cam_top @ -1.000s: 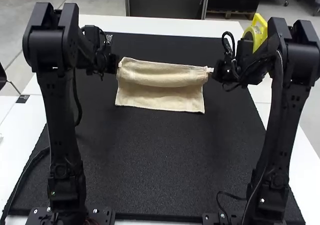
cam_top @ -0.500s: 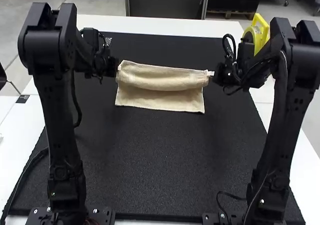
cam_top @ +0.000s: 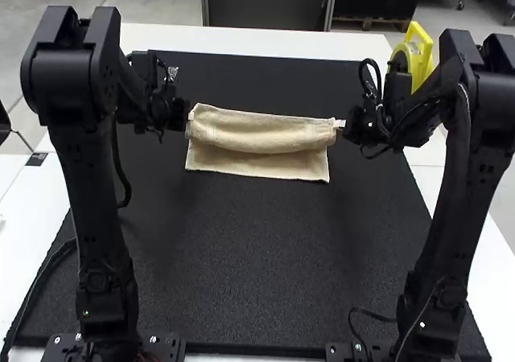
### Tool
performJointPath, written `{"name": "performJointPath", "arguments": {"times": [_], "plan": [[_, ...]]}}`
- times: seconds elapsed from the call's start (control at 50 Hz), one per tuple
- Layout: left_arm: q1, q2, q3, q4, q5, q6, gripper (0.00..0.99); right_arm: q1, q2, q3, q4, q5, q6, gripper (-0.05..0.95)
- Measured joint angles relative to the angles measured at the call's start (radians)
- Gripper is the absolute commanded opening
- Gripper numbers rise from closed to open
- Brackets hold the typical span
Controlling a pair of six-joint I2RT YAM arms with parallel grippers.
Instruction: Fold the towel.
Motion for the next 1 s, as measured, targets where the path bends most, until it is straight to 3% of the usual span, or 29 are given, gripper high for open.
{"name": "performJointPath", "arguments": {"times": [0.66,0.78,0.86,1.0], "plan": [[0.001,-0.036,-0.078,0.062,0.000,0.000,0.023,-0.005,-0.040,-0.064,0.037,-0.003,0.000,-0.01],[0.006,-0.036,-0.083,0.067,0.000,0.000,0.043,-0.005,-0.040,-0.064,0.046,-0.003,0.004,0.10],[0.016,-0.036,-0.088,0.067,0.000,0.000,0.128,-0.005,-0.040,-0.069,0.050,-0.004,0.008,0.21],[0.038,-0.036,-0.089,0.067,-0.006,0.003,0.187,-0.006,-0.040,-0.079,0.050,-0.003,0.008,0.30]]}}
